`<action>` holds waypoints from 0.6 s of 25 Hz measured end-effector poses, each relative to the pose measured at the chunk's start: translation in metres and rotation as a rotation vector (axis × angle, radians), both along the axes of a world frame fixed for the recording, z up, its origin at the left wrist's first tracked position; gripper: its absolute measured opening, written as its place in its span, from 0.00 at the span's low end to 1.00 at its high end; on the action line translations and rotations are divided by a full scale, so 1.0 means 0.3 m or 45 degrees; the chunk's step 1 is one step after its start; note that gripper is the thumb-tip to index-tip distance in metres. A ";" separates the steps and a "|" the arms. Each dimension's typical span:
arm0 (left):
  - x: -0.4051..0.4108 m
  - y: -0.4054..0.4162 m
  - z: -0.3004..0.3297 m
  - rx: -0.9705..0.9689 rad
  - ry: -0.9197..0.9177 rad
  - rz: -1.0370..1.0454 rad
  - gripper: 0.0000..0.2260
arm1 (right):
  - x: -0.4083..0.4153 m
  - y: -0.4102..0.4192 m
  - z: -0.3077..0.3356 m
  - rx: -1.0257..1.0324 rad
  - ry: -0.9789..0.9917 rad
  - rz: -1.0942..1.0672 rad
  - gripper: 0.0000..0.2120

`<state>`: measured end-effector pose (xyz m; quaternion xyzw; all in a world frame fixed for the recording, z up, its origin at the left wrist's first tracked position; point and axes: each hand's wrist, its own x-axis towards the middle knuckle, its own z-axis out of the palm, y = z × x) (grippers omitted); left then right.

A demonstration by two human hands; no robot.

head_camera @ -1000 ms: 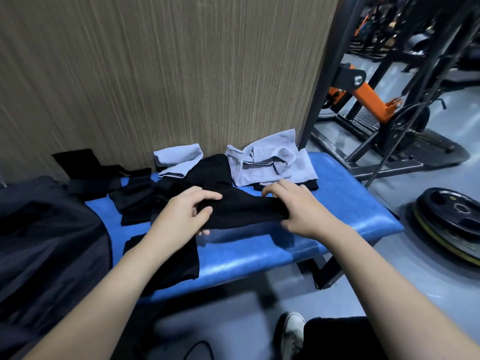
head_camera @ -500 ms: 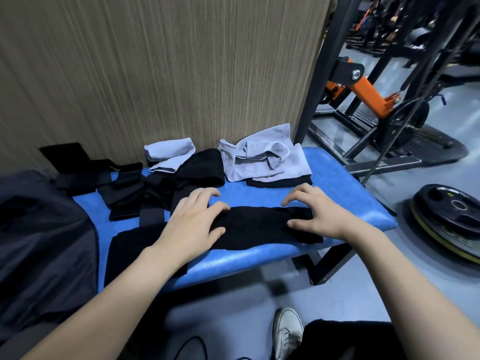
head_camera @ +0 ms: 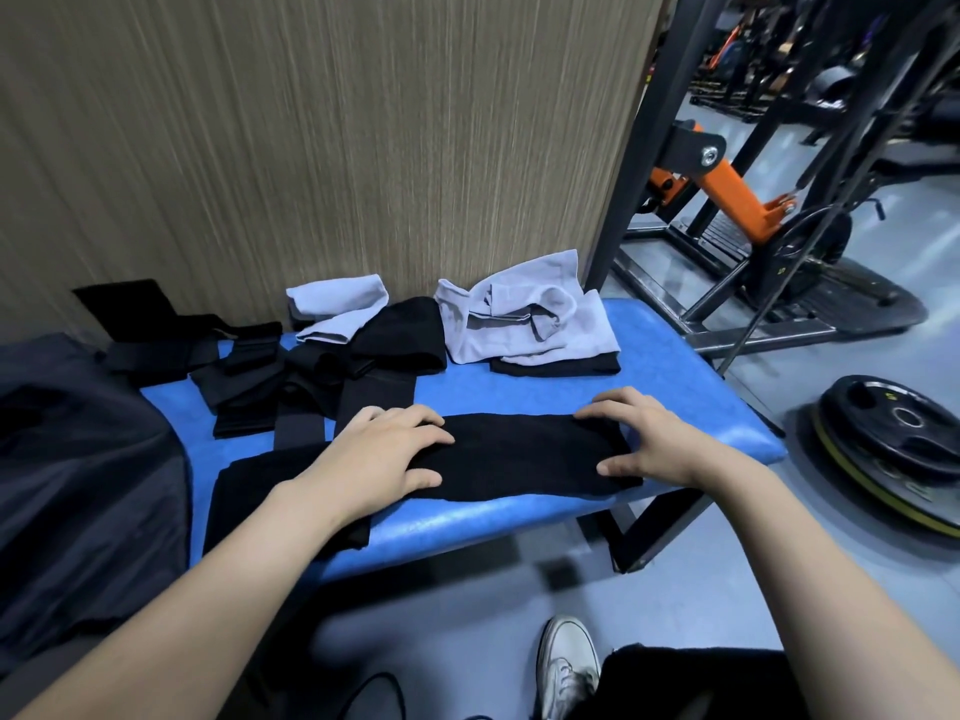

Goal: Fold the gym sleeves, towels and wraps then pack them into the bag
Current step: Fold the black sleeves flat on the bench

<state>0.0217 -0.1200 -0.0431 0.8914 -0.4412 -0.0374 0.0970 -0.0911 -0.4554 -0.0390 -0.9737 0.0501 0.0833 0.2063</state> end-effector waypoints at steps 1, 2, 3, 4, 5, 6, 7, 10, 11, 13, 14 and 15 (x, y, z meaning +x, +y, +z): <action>-0.002 0.000 0.001 -0.016 -0.010 0.005 0.22 | -0.011 -0.005 0.003 0.043 -0.032 0.012 0.30; -0.002 -0.001 0.002 -0.029 -0.025 0.018 0.22 | -0.019 -0.013 0.000 0.071 -0.060 0.024 0.28; 0.001 0.000 0.004 -0.038 -0.046 0.035 0.21 | -0.027 -0.021 -0.005 0.078 -0.075 0.034 0.26; 0.008 0.003 0.005 -0.032 -0.064 0.050 0.21 | -0.034 -0.027 -0.011 0.074 -0.074 0.034 0.25; 0.016 0.006 0.008 -0.015 -0.071 0.059 0.21 | -0.040 -0.030 -0.017 0.068 -0.062 0.024 0.24; 0.024 0.011 0.010 0.006 -0.063 0.065 0.22 | -0.045 -0.033 -0.021 0.073 -0.054 0.008 0.24; 0.030 0.017 0.011 0.021 -0.046 0.070 0.23 | -0.049 -0.033 -0.021 0.087 -0.053 -0.012 0.24; 0.041 0.036 0.005 0.052 -0.009 0.067 0.26 | -0.054 -0.041 -0.013 0.056 -0.049 -0.075 0.27; 0.040 0.040 0.002 0.054 -0.016 0.060 0.27 | -0.055 -0.044 -0.008 0.025 -0.044 -0.100 0.28; 0.034 0.040 -0.002 0.023 -0.040 0.046 0.25 | -0.054 -0.049 -0.002 0.007 -0.072 -0.162 0.25; 0.032 0.038 -0.003 -0.004 -0.042 0.036 0.23 | -0.050 -0.049 -0.004 0.014 -0.105 -0.189 0.22; 0.029 0.035 -0.003 -0.025 -0.038 0.022 0.21 | -0.044 -0.046 -0.007 0.010 -0.131 -0.207 0.19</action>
